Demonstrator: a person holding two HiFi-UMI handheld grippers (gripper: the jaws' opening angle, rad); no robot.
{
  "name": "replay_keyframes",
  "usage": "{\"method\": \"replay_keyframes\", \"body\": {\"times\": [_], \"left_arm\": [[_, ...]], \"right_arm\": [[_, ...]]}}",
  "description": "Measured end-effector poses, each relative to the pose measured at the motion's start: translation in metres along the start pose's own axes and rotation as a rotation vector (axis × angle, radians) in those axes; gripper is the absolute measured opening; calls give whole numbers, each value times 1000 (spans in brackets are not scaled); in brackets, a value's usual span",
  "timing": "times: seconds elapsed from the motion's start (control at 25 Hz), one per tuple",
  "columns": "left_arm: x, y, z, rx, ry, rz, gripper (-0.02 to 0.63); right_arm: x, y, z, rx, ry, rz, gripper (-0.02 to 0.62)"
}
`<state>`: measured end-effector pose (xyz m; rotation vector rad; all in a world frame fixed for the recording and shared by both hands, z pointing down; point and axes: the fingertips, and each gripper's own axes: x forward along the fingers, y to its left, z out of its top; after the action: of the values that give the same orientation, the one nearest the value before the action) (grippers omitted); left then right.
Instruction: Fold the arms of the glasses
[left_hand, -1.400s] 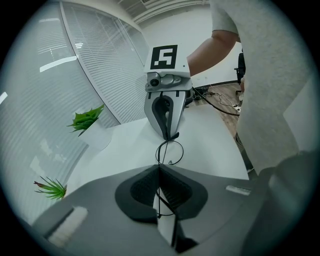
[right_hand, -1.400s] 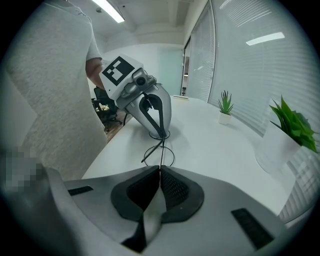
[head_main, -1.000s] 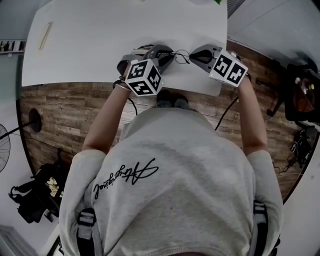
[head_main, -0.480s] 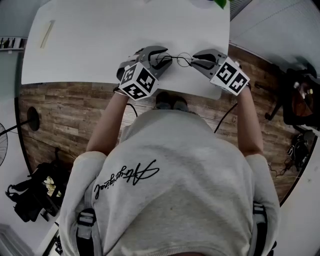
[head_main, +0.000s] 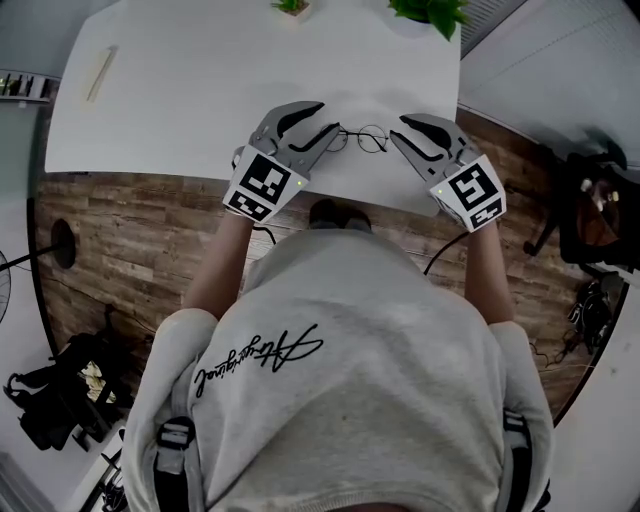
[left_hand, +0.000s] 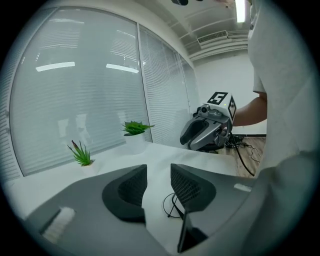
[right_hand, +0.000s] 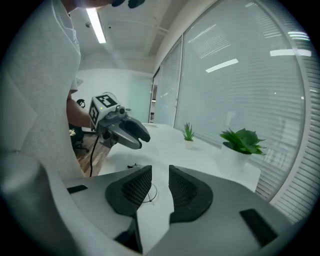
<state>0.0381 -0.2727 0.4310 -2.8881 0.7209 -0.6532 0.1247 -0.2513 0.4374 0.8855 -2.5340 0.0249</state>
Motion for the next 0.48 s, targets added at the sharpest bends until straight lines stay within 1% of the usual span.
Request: {"method": "replay_keyframes", "body": {"times": [0.16, 0.28, 0.48], "left_arm": [[-11, 8, 25, -9, -66, 34, 144], [-20, 11, 41, -6, -106, 51, 144], [-35, 17, 65, -7, -161, 75, 144]], "right_arm": [[-13, -10, 36, 33, -99, -82, 109], [-17, -11, 55, 32, -135, -107, 114], [-27, -11, 84, 60, -214, -150, 118]]}}
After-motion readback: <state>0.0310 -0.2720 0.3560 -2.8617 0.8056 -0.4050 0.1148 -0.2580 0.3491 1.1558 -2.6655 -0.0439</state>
